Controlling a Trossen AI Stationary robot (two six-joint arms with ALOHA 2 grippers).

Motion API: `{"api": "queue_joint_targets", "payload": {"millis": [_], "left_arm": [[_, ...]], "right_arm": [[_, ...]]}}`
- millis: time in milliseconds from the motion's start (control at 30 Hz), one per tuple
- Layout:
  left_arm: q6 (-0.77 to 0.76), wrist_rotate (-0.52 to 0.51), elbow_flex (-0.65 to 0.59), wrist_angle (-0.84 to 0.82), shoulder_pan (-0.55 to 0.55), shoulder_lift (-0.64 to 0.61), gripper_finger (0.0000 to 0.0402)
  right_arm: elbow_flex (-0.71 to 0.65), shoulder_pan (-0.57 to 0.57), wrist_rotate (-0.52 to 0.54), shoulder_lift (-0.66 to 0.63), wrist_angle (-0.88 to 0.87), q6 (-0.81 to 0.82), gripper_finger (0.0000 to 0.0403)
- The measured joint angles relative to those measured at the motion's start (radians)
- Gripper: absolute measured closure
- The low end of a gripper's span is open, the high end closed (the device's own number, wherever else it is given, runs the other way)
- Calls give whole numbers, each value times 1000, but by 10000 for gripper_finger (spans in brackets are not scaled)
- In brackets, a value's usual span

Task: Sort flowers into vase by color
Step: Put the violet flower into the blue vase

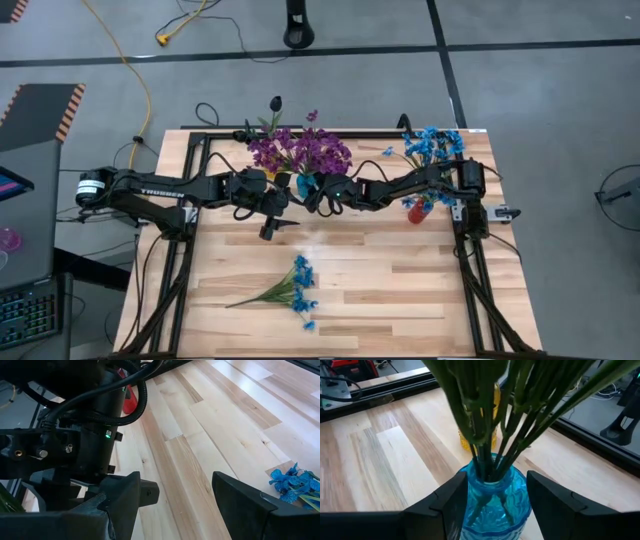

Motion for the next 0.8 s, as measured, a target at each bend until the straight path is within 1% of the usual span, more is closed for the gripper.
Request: {"api": "queue_joint_targets", "payload": {"millis": [533,633,800], "left_arm": [[0,0,0,0,0,0,166],[0,0,0,0,0,0,166],[0,0,0,0,0,0,166]], "right_arm": [[0,0,-2,0,-3,0,257],[0,0,-1,0,-3,0,263],[0,0,-1,0,-3,0,262]]}}
